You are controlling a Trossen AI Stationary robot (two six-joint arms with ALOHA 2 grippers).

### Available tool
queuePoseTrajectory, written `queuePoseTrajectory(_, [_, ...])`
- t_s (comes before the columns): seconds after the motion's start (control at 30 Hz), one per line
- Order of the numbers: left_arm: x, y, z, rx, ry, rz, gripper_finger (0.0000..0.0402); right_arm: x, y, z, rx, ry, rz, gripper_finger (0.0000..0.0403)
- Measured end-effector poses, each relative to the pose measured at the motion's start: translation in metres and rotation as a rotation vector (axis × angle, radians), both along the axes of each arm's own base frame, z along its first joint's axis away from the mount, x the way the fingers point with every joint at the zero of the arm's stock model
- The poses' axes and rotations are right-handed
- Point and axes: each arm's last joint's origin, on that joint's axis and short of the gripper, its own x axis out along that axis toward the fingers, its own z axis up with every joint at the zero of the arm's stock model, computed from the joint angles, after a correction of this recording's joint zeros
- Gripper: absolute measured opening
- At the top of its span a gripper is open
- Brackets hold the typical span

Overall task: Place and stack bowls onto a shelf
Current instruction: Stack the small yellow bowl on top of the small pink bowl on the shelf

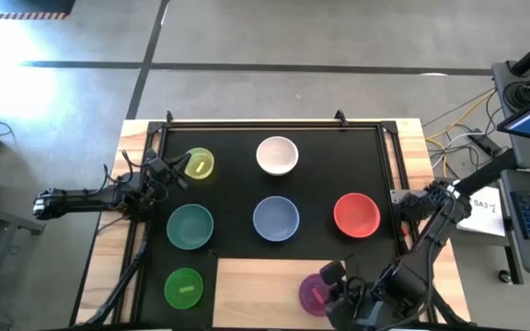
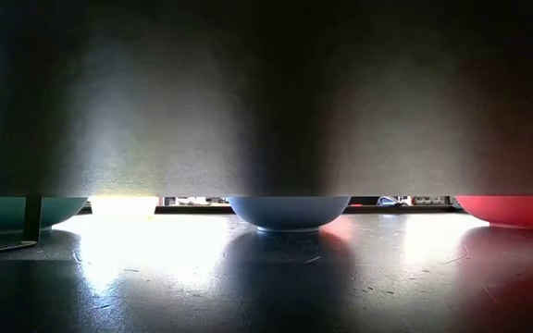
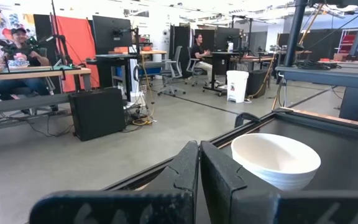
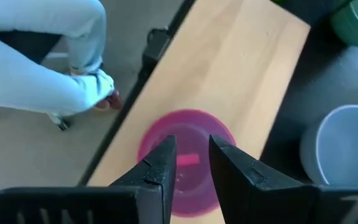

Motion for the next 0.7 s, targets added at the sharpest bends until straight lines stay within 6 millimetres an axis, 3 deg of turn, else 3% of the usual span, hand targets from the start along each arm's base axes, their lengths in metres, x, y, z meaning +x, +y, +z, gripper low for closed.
queuePoseTrajectory(0.17, [0.0,0.0,0.0,0.001,-0.003,0.001,0.0,0.0,-0.009,-0.008,-0.076,0.055,0.008,0.0086])
queuePoseTrajectory(0.33, [0.0,0.0,0.001,-0.007,-0.02,0.0,0.0,0.008,-0.029,-0.01,-0.195,0.063,-0.065,0.0084])
queuePoseTrajectory(0.7, [-0.002,0.001,0.01,-0.029,-0.147,0.025,0.0,0.006,-0.098,0.027,-0.199,0.015,-0.188,0.0086])
